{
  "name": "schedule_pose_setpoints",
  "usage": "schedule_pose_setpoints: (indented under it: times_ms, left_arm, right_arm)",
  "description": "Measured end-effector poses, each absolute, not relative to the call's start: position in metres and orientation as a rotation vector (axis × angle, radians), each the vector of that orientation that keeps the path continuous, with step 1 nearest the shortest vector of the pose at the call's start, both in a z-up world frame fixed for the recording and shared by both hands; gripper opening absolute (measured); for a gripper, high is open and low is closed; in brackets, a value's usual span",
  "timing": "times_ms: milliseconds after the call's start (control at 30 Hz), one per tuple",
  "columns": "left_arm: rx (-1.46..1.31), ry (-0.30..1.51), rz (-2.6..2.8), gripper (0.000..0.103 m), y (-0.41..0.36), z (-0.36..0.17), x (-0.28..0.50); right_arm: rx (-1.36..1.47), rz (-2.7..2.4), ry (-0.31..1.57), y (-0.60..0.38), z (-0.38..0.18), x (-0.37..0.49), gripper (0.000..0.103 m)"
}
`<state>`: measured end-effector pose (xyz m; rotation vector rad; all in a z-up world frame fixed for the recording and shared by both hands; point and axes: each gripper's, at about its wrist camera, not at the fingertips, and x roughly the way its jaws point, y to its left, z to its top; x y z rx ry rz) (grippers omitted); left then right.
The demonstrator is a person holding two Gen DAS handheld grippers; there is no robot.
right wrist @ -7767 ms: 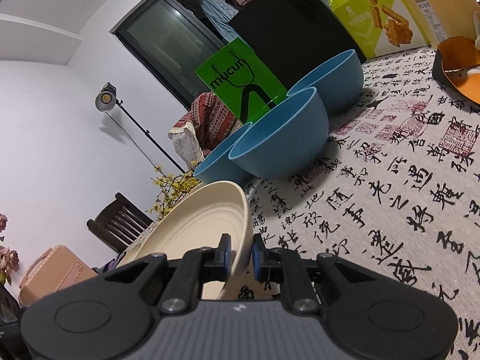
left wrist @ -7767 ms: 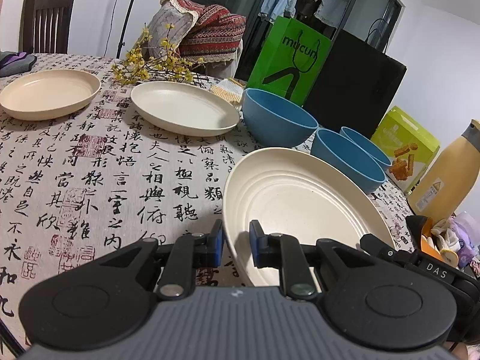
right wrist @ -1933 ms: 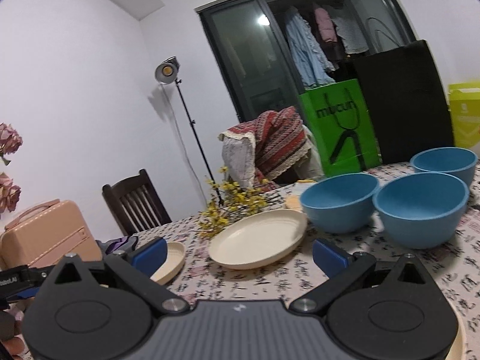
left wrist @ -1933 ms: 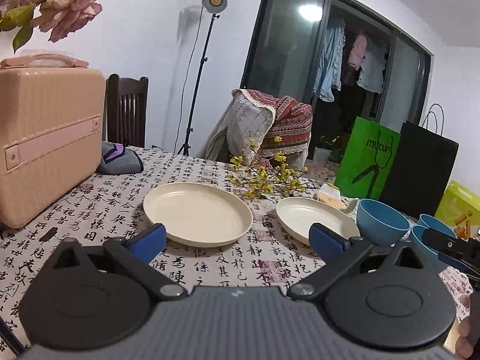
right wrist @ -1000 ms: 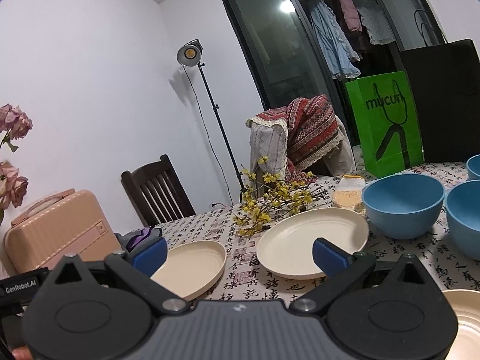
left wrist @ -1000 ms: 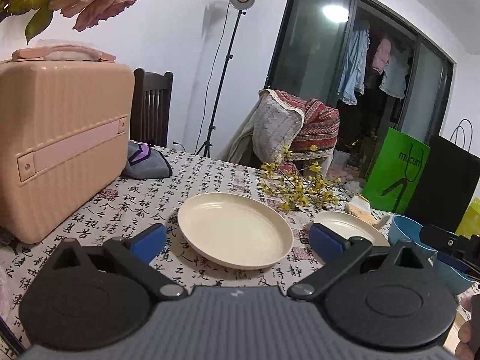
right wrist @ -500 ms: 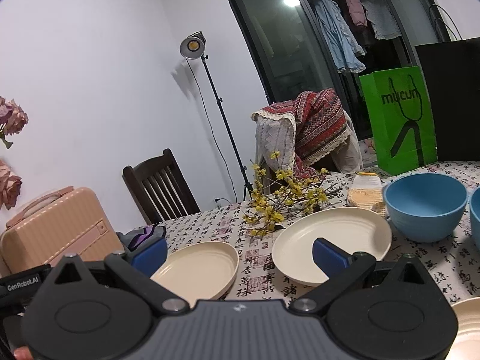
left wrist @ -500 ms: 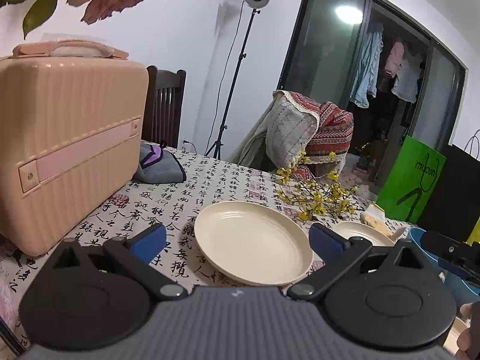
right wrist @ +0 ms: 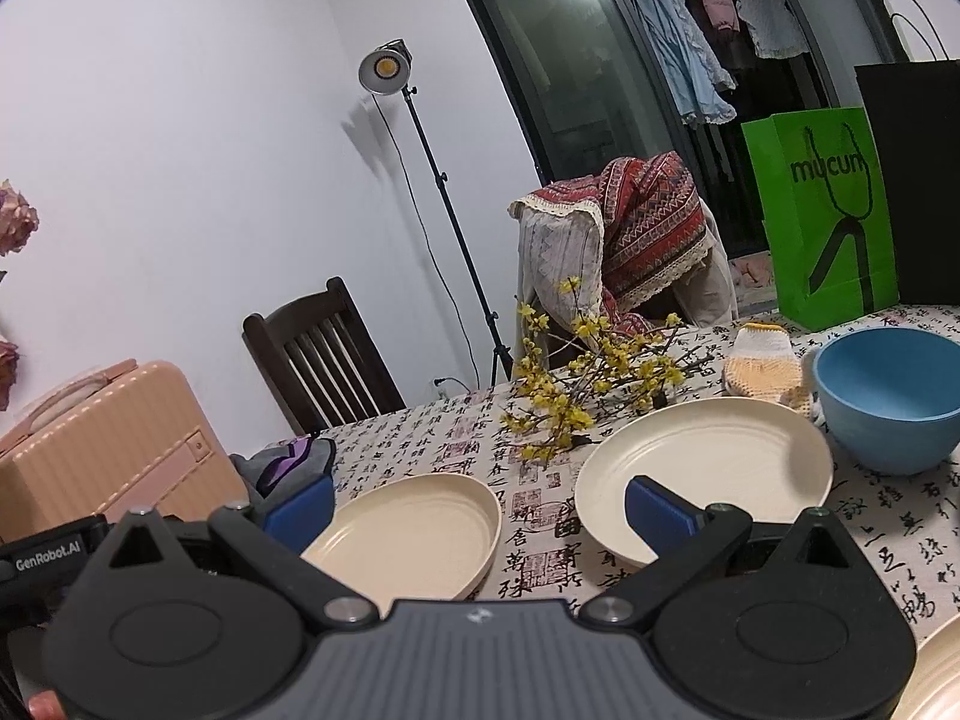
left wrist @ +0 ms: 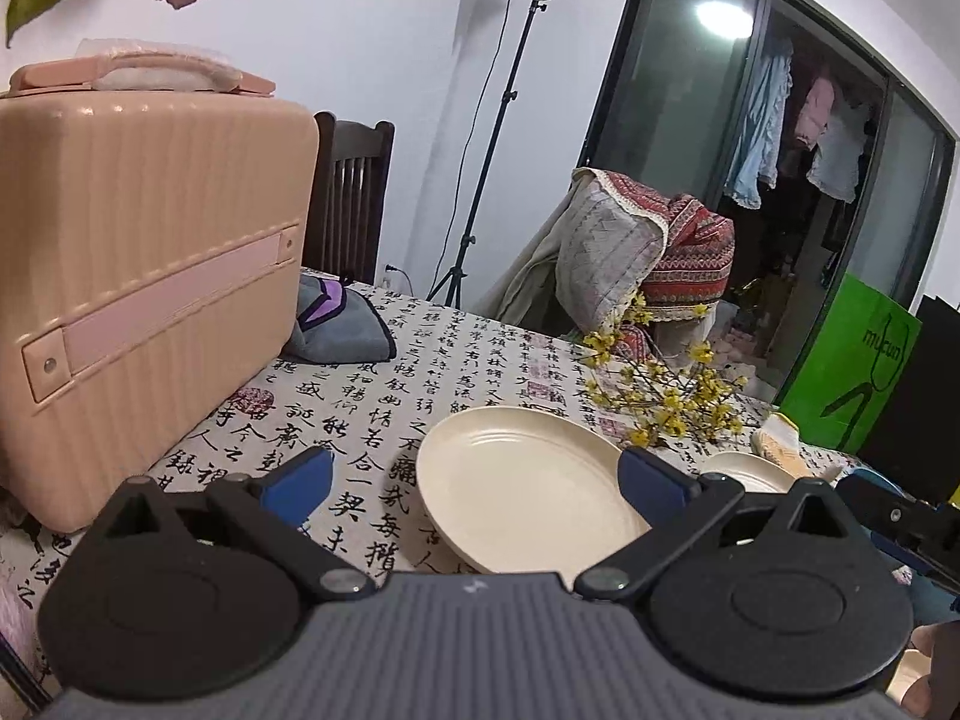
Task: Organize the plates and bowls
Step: 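Lower both open tools onto the rim of a cream plate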
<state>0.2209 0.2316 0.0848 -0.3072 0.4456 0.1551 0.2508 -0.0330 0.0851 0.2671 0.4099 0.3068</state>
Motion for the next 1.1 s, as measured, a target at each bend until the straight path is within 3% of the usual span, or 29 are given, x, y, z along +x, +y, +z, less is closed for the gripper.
schedule_pose_setpoints:
  times_ms: [1100]
  left_arm:
    - [-0.33, 0.584, 0.25, 0.103, 0.25, 0.057, 0.294]
  right_arm:
    - [0.317, 0.261, 0.527, -0.005, 0.058, 0.31, 0.103]
